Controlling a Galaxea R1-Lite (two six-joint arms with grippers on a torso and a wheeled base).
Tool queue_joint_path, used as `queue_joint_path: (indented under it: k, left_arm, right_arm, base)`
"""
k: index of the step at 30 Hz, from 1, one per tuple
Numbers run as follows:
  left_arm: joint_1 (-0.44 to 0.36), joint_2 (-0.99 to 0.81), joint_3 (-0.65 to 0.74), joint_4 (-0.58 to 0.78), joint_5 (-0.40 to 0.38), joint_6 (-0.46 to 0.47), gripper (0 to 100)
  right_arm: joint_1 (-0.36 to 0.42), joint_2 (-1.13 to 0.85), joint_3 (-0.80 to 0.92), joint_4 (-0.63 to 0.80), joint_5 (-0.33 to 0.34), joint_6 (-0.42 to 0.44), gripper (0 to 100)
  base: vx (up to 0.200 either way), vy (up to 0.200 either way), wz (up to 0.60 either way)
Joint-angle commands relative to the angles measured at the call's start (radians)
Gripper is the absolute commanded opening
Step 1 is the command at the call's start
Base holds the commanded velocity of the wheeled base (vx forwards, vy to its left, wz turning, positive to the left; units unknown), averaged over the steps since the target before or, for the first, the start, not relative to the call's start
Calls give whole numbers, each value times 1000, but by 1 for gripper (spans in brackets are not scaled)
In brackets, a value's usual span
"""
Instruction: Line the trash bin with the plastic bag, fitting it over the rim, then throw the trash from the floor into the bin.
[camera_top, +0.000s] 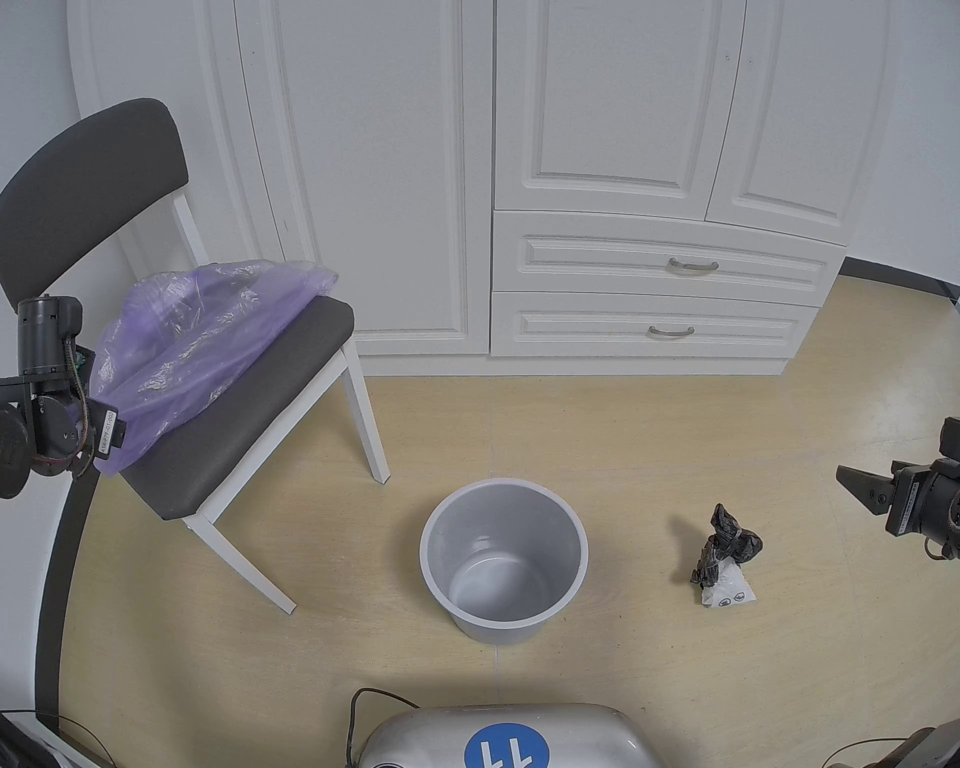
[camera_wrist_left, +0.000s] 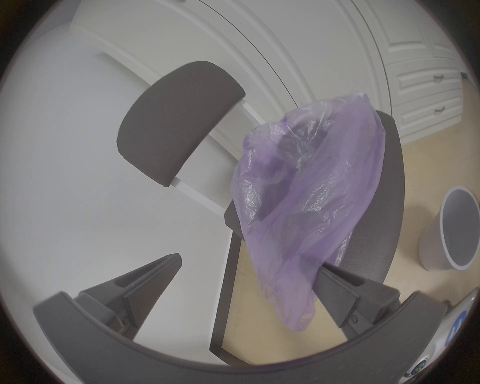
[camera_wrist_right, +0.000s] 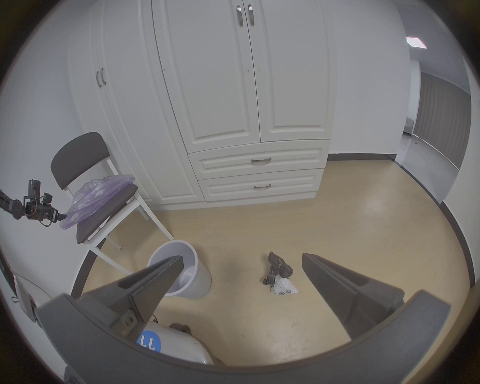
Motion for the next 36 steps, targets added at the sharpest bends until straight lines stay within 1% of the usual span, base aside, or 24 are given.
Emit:
queue_joint_path:
  k: [1, 3, 6, 9, 13, 18, 29, 33, 36]
  left_arm:
    - [-1, -30, 7, -1, -6, -9, 100]
    - [-15, -21, 20, -1, -6, -26, 100]
    - [-76, -15, 53, -1, -6, -58, 100]
    - [-110, 5, 80, -3, -5, -65, 100]
    - [-116, 39, 91, -21, -2, -63, 100]
    - [-115, 82, 102, -84, 0, -60, 100]
    - [-118, 108, 115, -89, 7, -49, 100]
    - [-115, 115, 96, -90, 40, -48, 100]
    - [-110, 115, 82, -90, 47, -49, 100]
  right_arm:
    - [-4, -1, 6, -22, 0, 0, 100]
    - [-4, 1, 8, -25, 0, 0, 100]
    - [-4, 1, 8, -25, 0, 0, 100]
    - [-4, -1, 8, -25, 0, 0, 100]
    - [-4, -4, 8, -25, 0, 0, 100]
    - [-4, -7, 6, -25, 2, 0, 100]
    - [-4, -7, 8, -25, 2, 0, 100]
    - [-4, -1, 8, -25, 2, 0, 100]
    - [-3, -1, 8, -25, 2, 0, 100]
  base:
    - [0, 0, 0]
    - [0, 0, 0]
    - [0, 0, 0]
    - [0, 0, 0]
    - [0, 0, 0]
    - [0, 0, 0]
    - [0, 0, 0]
    - [0, 0, 0]
    - [0, 0, 0]
